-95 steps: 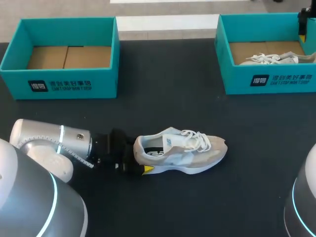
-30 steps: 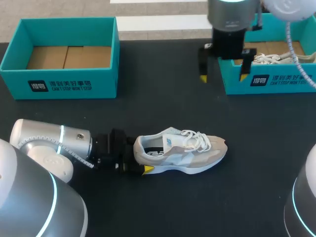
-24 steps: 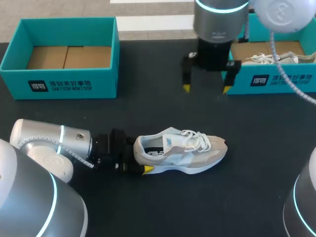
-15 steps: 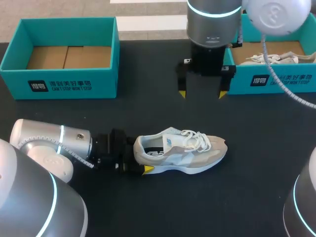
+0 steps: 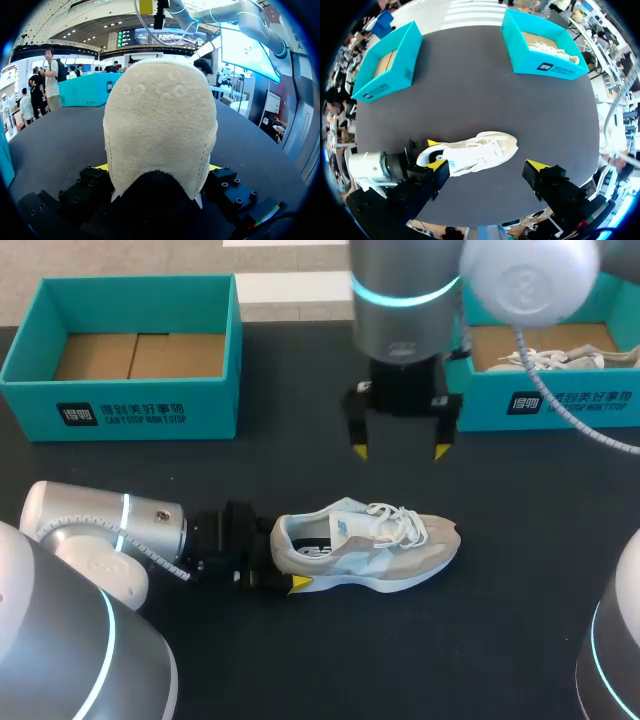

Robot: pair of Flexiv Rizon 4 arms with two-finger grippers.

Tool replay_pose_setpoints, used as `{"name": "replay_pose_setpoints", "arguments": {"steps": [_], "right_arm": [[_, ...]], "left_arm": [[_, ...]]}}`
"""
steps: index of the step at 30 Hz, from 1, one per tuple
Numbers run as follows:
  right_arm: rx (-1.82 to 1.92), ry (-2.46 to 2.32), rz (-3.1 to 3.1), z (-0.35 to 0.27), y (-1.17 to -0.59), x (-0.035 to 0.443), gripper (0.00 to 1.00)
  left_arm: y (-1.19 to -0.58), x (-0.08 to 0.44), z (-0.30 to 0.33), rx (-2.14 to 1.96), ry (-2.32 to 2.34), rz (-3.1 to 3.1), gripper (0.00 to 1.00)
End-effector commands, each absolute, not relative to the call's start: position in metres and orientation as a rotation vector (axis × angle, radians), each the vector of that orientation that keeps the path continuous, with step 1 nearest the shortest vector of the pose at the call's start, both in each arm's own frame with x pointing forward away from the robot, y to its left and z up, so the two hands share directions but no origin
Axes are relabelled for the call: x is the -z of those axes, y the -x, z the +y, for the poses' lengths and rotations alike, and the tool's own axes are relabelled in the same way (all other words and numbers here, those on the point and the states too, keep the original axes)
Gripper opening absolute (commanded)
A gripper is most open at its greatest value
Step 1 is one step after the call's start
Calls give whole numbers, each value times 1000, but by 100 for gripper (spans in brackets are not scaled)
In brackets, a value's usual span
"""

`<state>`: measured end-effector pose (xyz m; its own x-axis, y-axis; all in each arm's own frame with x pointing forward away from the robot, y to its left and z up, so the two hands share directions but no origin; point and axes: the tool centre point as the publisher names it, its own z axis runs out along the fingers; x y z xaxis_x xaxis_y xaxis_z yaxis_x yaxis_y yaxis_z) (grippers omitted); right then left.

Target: Take the shoe out of the shoebox, open the shoe tongue, remove and reinsert the insole, then place the shoe into the shoebox

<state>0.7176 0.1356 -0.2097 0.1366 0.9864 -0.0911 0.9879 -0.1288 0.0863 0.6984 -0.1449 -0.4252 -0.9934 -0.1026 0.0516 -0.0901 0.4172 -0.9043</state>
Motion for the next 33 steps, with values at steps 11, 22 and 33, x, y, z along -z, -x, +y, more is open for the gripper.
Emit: {"name": "replay_pose_setpoints", "arguments": {"steps": [11,22,33], "right_arm": [[153,-2262,1915,207,-700,283,100],[250,-2189,1906,208,-691,325,100],[336,-2171,1925,203,-687,356,100]], "left_arm": [[-701,433,-148,1677,179,2639,0],[-701,433,-148,1677,179,2639,0],[-701,433,-148,1677,179,2639,0]]}}
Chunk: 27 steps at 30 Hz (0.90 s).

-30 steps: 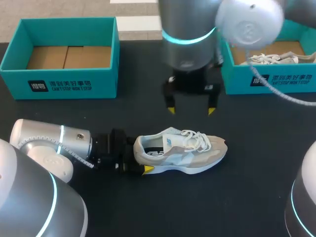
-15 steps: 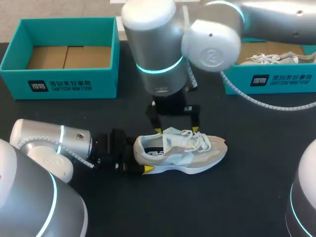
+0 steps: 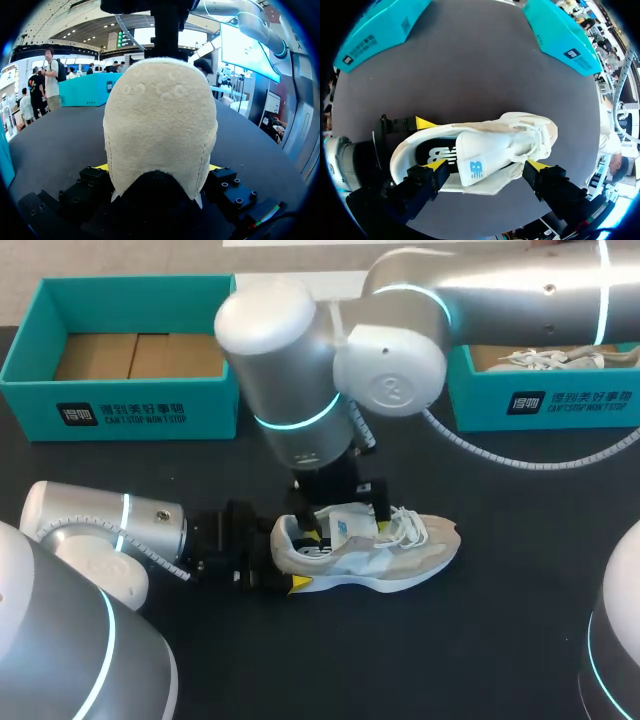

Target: Take the shoe out of the shoebox, open the shoe tongue, remove and reinsert the insole, then place the shoe into the shoebox

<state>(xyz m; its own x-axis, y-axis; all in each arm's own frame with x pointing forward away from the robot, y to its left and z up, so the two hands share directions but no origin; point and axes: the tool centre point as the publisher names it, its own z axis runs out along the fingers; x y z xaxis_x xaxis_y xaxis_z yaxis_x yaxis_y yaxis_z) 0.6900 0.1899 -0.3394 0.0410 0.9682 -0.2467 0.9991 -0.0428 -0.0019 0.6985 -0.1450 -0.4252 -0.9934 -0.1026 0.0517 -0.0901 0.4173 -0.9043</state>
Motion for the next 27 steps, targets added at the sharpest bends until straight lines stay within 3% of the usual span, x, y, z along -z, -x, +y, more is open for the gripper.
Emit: {"name": "replay_pose_setpoints", "arguments": {"steps": [1,8,9,10,15,27], "right_arm": [[339,-2171,1924,201,-688,357,100],[423,-2185,1825,177,-689,361,97],[424,-2189,1804,174,-689,359,59],[433,-2191,1782,171,-689,357,43],[447,-2181,1762,161,-690,350,0],[427,-2213,1741,156,-684,321,0]], "left_arm": [[-701,433,-148,1677,179,2639,0],[-701,433,-148,1677,179,2639,0],[-701,433,-148,1677,179,2639,0],[-701,433,-148,1677,179,2639,0],[-701,433,-148,1677,179,2639,0],[-701,433,-148,1677,179,2639,0]]}}
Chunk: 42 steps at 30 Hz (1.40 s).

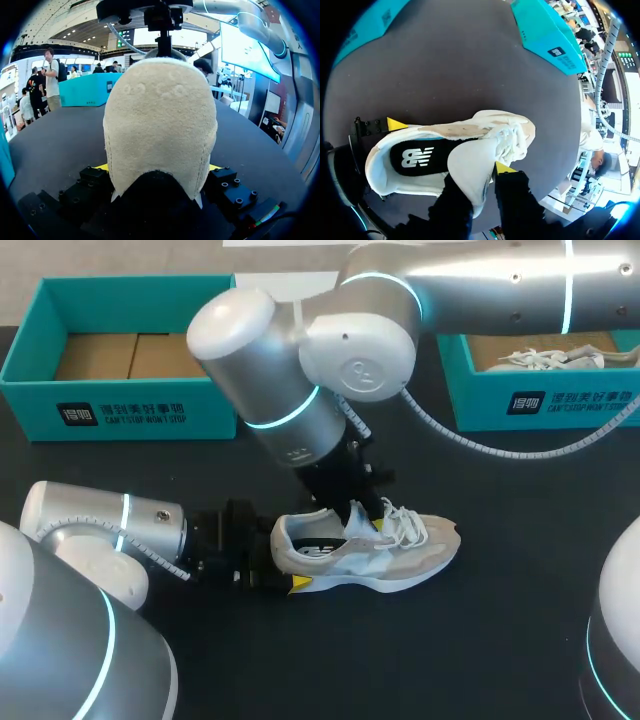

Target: Take the shoe out of the shoebox, open the shoe tongue, remove and reinsert the insole, then place the shoe into the shoebox

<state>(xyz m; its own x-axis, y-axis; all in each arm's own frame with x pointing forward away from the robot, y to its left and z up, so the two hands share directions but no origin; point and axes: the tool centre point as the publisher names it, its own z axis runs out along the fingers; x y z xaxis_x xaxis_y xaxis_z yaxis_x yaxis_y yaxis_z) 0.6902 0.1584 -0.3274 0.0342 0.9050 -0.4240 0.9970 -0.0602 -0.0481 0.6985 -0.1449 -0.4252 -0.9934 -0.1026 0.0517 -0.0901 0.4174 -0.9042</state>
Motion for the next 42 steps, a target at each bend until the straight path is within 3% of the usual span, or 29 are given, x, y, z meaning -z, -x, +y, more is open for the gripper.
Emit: {"name": "replay_pose_setpoints", "arguments": {"steps": [1,28,30,32,33,34,42], "right_arm": [[418,-2228,1744,155,-684,320,0],[346,-2361,1696,62,-703,354,3],[350,-2361,1689,57,-704,356,20],[359,-2369,1682,55,-704,356,60],[368,-2370,1681,54,-704,356,89],[372,-2378,1669,52,-703,356,100],[373,-2428,1575,35,-700,344,100]], "left_arm": [[-701,433,-148,1677,179,2639,0],[-701,433,-148,1677,179,2639,0],[-701,433,-148,1677,179,2639,0],[-701,433,-148,1677,179,2639,0],[-701,433,-148,1677,179,2639,0],[-701,433,-148,1677,179,2639,0],[-701,433,-148,1677,179,2639,0]]}}
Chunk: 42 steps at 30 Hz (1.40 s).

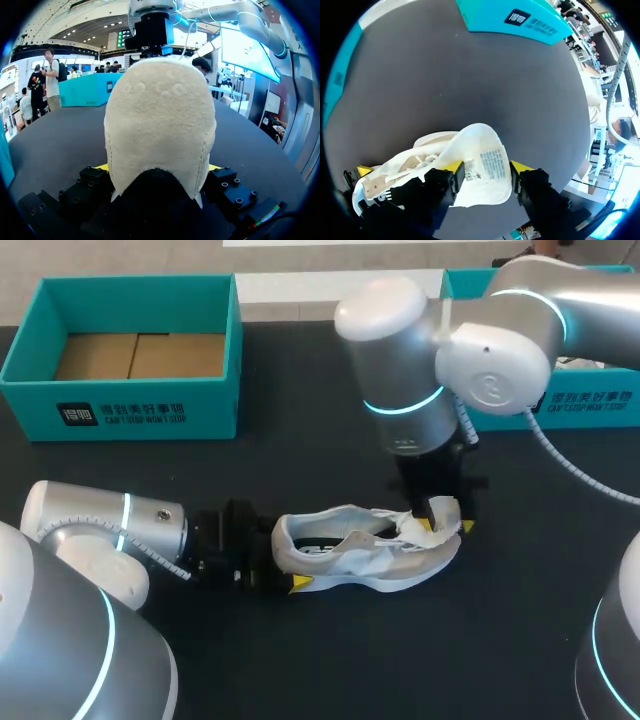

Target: Take the shoe out of the shoebox, open the shoe tongue, remove and reinsert the insole, then place the shoe into the shoebox

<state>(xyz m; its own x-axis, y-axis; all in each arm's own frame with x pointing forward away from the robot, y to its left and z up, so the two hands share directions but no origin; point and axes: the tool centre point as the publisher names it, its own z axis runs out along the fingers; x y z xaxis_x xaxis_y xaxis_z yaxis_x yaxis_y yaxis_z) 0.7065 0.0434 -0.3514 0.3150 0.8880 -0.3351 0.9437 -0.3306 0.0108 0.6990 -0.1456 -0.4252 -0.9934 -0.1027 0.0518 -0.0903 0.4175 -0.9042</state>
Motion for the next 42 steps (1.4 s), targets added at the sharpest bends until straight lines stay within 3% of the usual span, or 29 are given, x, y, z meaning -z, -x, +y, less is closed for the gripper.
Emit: {"name": "replay_pose_setpoints", "arguments": {"steps": [1,13,20,27,28,30,31,42], "right_arm": [[374,-2430,1562,30,-700,342,100],[287,-2404,1532,28,-713,309,100],[34,-2219,1681,56,-735,248,100],[-264,-1731,2174,104,-746,198,100],[-301,-1655,2246,112,-744,192,77],[-358,-1456,2418,130,-742,182,20],[-374,-1375,2487,139,-741,178,0],[-138,-570,2971,215,-734,160,0]], "left_arm": [[-701,433,-148,1677,179,2639,0],[-701,433,-148,1677,179,2639,0],[-701,433,-148,1677,179,2639,0],[-701,433,-148,1677,179,2639,0],[-701,433,-148,1677,179,2639,0],[-701,433,-148,1677,179,2639,0],[-701,433,-148,1677,179,2639,0],[-701,433,-148,1677,179,2639,0]]}}
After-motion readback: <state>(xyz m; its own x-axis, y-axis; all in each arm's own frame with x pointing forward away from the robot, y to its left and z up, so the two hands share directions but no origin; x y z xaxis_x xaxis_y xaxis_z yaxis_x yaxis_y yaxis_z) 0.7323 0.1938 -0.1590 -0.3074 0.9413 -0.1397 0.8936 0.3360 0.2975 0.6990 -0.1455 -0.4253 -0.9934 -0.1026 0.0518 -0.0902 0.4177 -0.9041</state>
